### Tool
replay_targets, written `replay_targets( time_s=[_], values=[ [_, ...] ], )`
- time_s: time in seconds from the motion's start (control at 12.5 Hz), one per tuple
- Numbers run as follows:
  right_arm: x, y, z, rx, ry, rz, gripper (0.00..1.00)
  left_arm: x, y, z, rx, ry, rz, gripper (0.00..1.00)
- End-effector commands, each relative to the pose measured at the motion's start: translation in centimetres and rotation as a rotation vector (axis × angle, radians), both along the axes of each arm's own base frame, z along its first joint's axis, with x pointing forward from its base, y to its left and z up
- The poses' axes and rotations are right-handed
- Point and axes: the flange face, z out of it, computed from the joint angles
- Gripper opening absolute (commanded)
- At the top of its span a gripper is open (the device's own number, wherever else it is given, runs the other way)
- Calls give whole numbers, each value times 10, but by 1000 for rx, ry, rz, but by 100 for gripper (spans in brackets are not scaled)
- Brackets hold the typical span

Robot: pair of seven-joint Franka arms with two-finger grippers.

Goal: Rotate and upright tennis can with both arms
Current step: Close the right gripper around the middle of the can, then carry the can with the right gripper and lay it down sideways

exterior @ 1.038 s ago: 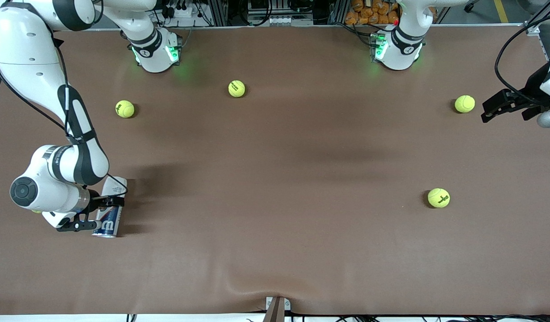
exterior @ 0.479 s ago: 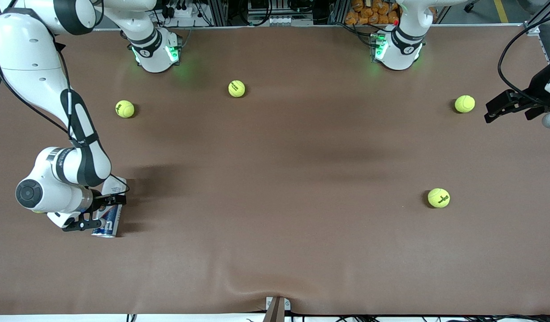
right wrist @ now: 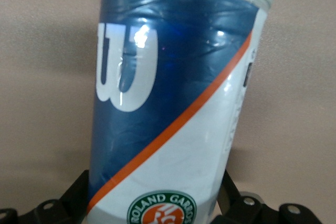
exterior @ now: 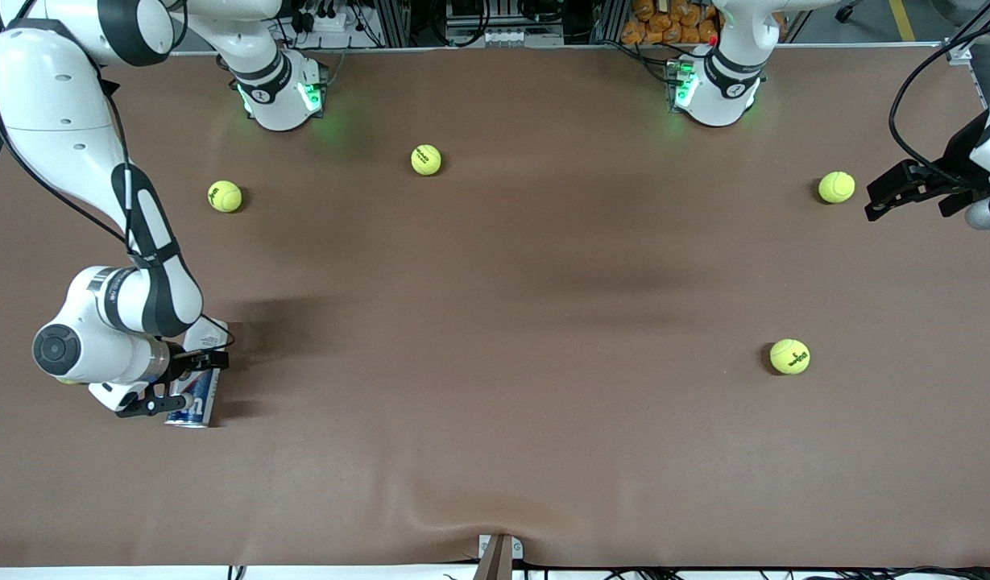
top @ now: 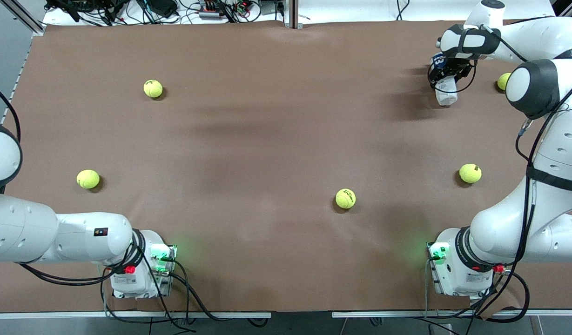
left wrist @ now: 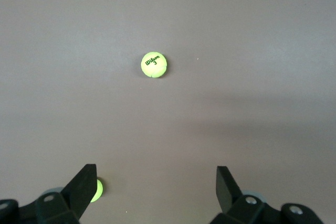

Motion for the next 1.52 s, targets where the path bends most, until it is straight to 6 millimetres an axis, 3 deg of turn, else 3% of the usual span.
replay_targets(
  time_s=[0.0,0.8,0.88,1.04,1.44],
  values=[
    [2,-4,-1,3,-9,21,100,2,0,2,16,11,-6,100],
    [1,-5,-3,4,-3,19,100,3,-4,2,21,11,-18,100],
    [1,-5,-3,4,0,19,91,3,-4,2,19,11,-19,100],
    [1,-4,-2,6,2,20,85,3,-2,0,16,15,-16,100],
    [10,-2,17,3,-29,23,89,4,-1,-1,16,19,-16,100]
  ],
)
